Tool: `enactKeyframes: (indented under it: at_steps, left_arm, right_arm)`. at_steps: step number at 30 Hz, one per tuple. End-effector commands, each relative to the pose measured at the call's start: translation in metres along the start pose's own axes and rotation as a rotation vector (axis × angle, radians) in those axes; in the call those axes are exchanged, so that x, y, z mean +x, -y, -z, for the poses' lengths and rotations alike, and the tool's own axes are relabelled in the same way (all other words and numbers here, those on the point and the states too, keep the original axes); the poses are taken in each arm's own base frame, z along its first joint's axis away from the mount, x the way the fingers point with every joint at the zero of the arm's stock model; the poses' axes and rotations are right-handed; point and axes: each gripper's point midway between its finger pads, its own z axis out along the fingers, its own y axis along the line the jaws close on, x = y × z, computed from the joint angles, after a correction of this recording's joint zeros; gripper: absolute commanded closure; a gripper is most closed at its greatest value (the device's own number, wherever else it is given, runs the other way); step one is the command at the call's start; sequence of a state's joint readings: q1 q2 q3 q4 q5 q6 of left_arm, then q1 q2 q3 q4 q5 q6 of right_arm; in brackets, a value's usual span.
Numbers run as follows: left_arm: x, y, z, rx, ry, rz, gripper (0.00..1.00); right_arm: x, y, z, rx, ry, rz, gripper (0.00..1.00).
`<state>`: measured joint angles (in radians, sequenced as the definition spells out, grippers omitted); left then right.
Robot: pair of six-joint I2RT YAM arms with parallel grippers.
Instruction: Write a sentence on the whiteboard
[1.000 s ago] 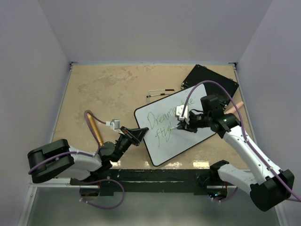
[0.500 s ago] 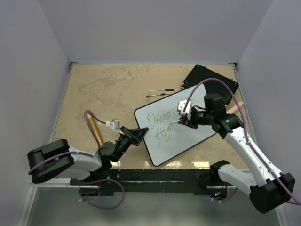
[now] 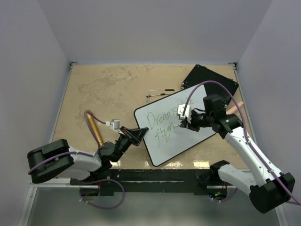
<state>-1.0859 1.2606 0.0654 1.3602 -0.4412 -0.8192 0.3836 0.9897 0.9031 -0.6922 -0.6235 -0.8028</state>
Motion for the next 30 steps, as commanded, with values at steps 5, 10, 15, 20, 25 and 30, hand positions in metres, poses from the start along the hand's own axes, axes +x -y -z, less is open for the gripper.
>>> enactKeyframes:
  at_steps: [5,10,15,20,25,30]
  left_arm:
    - [0.004,-0.004,0.004,0.027,-0.022,-0.141,1.00]
    - [0.003,-0.002,0.003,0.031,-0.020,-0.142,1.00]
    - [0.003,0.000,0.002,0.033,-0.022,-0.148,1.00]
    - [0.004,-0.001,0.003,0.031,-0.025,-0.148,1.00]
    - [0.003,-0.002,0.004,0.029,-0.022,-0.148,1.00]
    - [0.003,-0.002,0.004,0.029,-0.022,-0.148,1.00]
  right_arm:
    - [0.016,-0.003,0.004,-0.021,-0.078,0.024,1.00]
    - [-0.014,0.009,0.015,0.059,0.011,0.027,1.00]
    - [-0.033,0.012,0.016,0.046,0.075,0.032,1.00]
    - [-0.027,0.016,0.009,0.058,0.074,0.010,1.00]
    - [-0.017,0.015,0.003,0.049,0.050,-0.010,1.00]
    - [-0.012,0.018,0.002,0.072,0.035,-0.021,1.00]
